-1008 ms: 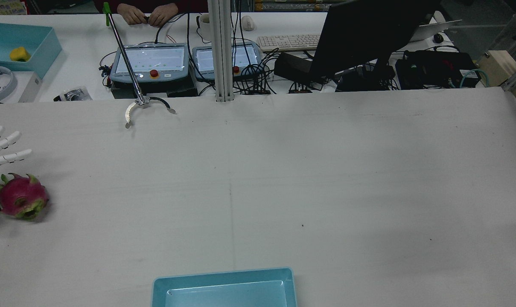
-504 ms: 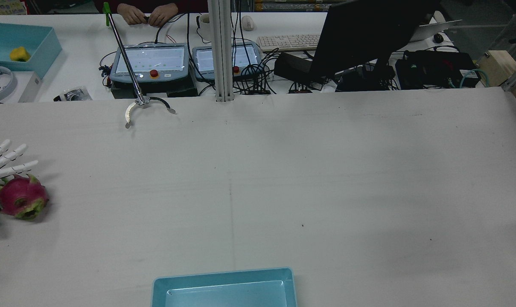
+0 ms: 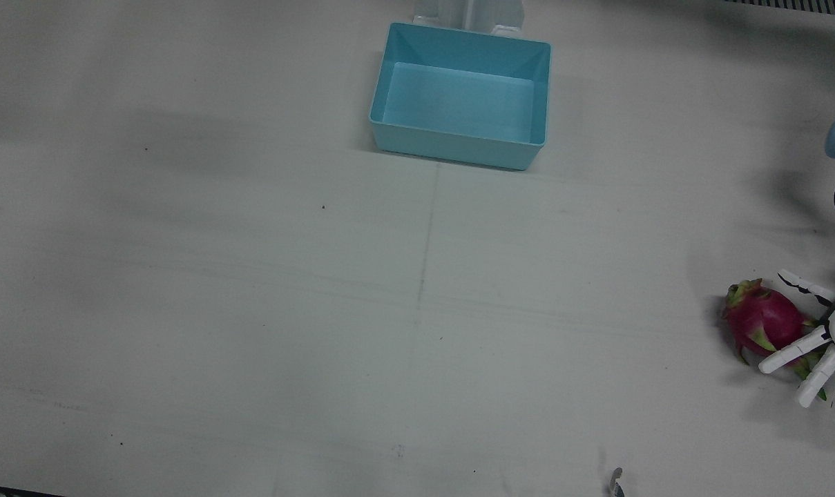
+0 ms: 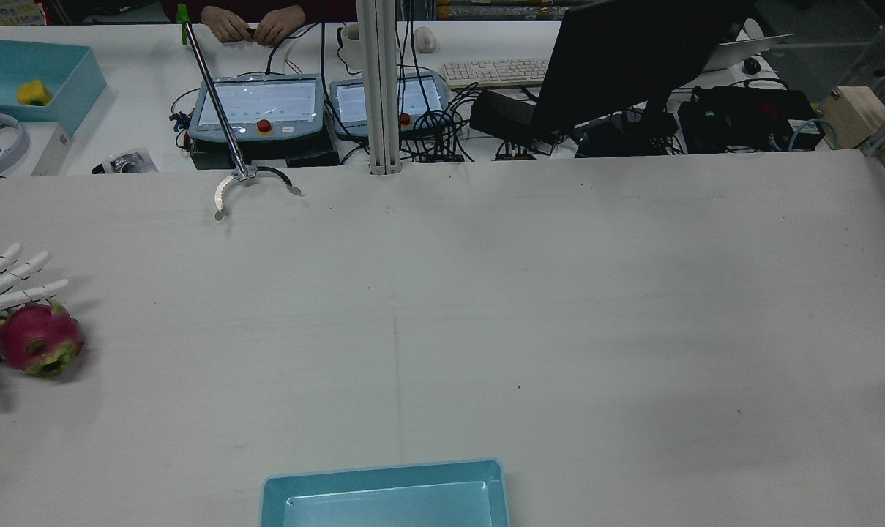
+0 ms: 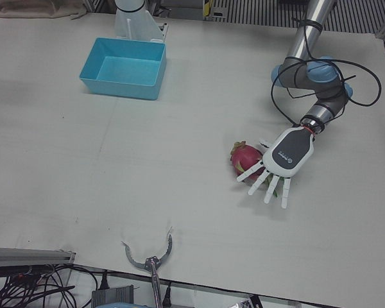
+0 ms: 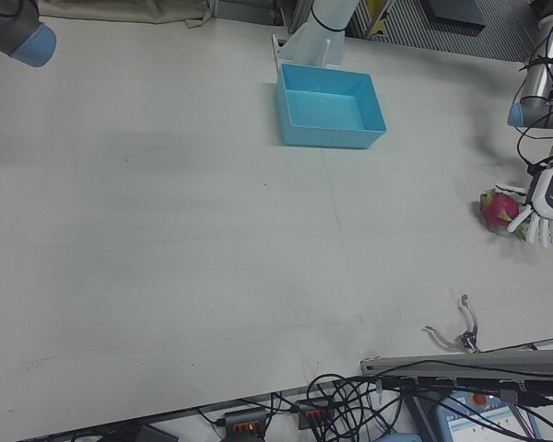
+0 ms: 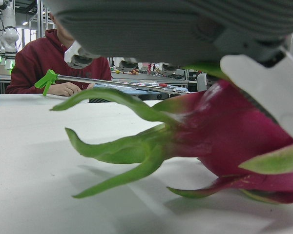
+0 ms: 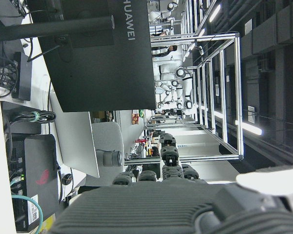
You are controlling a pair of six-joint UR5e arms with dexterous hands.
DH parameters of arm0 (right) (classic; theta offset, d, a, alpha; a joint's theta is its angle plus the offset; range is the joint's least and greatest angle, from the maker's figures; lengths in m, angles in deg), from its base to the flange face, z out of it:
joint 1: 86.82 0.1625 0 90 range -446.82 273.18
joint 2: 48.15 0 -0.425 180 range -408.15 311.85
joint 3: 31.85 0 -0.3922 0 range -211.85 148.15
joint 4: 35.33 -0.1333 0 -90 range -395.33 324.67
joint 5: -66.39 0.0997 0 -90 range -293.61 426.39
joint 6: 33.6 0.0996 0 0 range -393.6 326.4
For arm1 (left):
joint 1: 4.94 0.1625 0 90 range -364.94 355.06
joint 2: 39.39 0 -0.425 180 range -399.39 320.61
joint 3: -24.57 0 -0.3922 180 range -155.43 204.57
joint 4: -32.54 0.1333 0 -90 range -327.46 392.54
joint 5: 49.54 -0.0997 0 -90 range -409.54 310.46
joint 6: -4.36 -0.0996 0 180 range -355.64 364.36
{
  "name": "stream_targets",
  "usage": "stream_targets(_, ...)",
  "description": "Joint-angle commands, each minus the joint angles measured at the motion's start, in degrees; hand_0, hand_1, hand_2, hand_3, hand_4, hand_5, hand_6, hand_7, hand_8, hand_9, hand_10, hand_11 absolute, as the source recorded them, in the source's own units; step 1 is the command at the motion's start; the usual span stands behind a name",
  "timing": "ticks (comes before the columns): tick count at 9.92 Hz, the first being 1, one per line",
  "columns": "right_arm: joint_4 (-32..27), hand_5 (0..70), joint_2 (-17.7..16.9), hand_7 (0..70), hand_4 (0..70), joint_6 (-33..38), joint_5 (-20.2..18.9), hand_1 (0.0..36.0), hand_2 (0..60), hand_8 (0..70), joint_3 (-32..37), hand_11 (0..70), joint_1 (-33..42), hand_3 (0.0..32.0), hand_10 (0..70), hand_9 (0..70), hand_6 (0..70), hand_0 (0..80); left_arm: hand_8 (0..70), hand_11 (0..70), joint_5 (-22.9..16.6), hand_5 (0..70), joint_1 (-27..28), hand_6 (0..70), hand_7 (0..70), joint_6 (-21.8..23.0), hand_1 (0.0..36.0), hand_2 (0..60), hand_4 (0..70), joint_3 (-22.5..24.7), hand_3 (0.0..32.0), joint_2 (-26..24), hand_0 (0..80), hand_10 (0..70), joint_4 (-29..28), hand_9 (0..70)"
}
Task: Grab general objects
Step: 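Move the left hand down beside the pink dragon fruit, then close the left hand's fingers around the dragon fruit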
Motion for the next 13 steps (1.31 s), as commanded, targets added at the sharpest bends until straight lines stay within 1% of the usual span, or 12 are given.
stream_targets(1,0.0,0.0,0.0,0.0,0.0,0.0,0.0,0.0,0.0,0.0,0.0,0.0,0.0,0.0,0.0,0.0,0.0,0.0,0.0,0.0,0.0,0.0,0.4,0.0,0.0,0.0,9.2,0.0,0.0,0.2,32.0,-0.1,49.7,0.0,0.2,0.0)
stream_targets(2,0.0,0.0,0.0,0.0,0.0,0.0,0.0,0.0,0.0,0.0,0.0,0.0,0.0,0.0,0.0,0.0,0.0,0.0,0.0,0.0,0.2,0.0,1.8,0.0,0.0,0.1,9.3,0.0,0.0,0.4,32.0,-0.1,49.8,0.0,0.3,0.0)
stream_targets(4,0.0,0.0,0.0,0.0,0.0,0.0,0.0,0.0,0.0,0.0,0.0,0.0,0.0,0.0,0.0,0.0,0.0,0.0,0.0,0.0,0.2,0.0,2.6,0.0,0.8,0.1,9.2,0.0,0.0,0.4,32.0,-0.1,49.8,0.0,0.0,0.0)
stream_targets(5,0.0,0.0,0.0,0.0,0.0,0.0,0.0,0.0,0.0,0.0,0.0,0.0,0.0,0.0,0.0,0.0,0.0,0.0,0.0,2.7,0.2,0.1,2.5,0.0,4.1,0.1,9.0,0.0,0.0,0.7,32.0,-0.1,49.7,1.3,0.1,0.0)
stream_targets(6,0.0,0.0,0.0,0.0,0.0,0.0,0.0,0.0,0.0,0.0,0.0,0.0,0.0,0.0,0.0,0.0,0.0,0.0,1.0,20.4,0.3,3.7,2.5,0.0,11.4,0.1,7.9,0.0,0.4,1.4,32.0,-0.1,49.3,13.4,0.3,0.8)
stream_targets(7,0.0,0.0,0.0,0.0,0.0,0.0,0.0,0.0,0.0,0.0,0.0,0.0,0.0,0.0,0.0,0.0,0.0,0.0,5.8,38.2,1.5,8.9,2.5,4.8,23.8,0.1,6.4,0.0,14.6,1.9,22.4,-0.1,48.8,26.1,0.5,3.3)
stream_targets(8,0.0,0.0,0.0,0.0,0.0,0.0,0.0,0.0,0.0,0.0,0.0,0.0,0.0,0.0,0.0,0.0,0.0,0.0,22.8,65.1,2.6,18.9,2.5,25.9,48.1,0.0,4.4,0.0,39.8,1.9,0.0,-0.1,48.1,46.3,0.5,16.5)
stream_targets(9,0.0,0.0,0.0,0.0,0.0,0.0,0.0,0.0,0.0,0.0,0.0,0.0,0.0,0.0,0.0,0.0,0.0,0.0,42.9,70.0,2.7,30.2,2.5,50.1,70.0,0.0,1.0,9.0,70.0,1.9,0.0,-0.1,46.6,70.0,0.5,42.8)
stream_targets(10,0.0,0.0,0.0,0.0,0.0,0.0,0.0,0.0,0.0,0.0,0.0,0.0,0.0,0.0,0.0,0.0,0.0,0.0,56.3,70.0,2.9,34.1,2.6,65.9,70.0,0.0,0.0,17.5,70.0,1.9,0.0,-0.1,45.5,70.0,0.5,59.7)
stream_targets(11,0.0,0.0,0.0,0.0,0.0,0.0,0.0,0.0,0.0,0.0,0.0,0.0,0.0,0.0,0.0,0.0,0.0,0.0,70.0,70.0,3.6,40.4,2.6,70.0,70.0,0.0,0.0,30.5,70.0,1.8,0.0,-0.1,41.6,70.0,0.5,70.0)
stream_targets(12,0.0,0.0,0.0,0.0,0.0,0.0,0.0,0.0,0.0,0.0,0.0,0.0,0.0,0.0,0.0,0.0,0.0,0.0,70.0,70.0,3.7,44.8,2.6,70.0,70.0,0.0,0.0,37.4,70.0,1.8,0.0,-0.1,42.2,70.0,0.5,70.0)
stream_targets(13,0.0,0.0,0.0,0.0,0.0,0.0,0.0,0.0,0.0,0.0,0.0,0.0,0.0,0.0,0.0,0.0,0.0,0.0,70.0,70.0,3.7,51.7,2.5,70.0,70.0,0.0,0.0,56.9,70.0,1.8,0.0,-0.1,44.1,70.0,0.4,70.0)
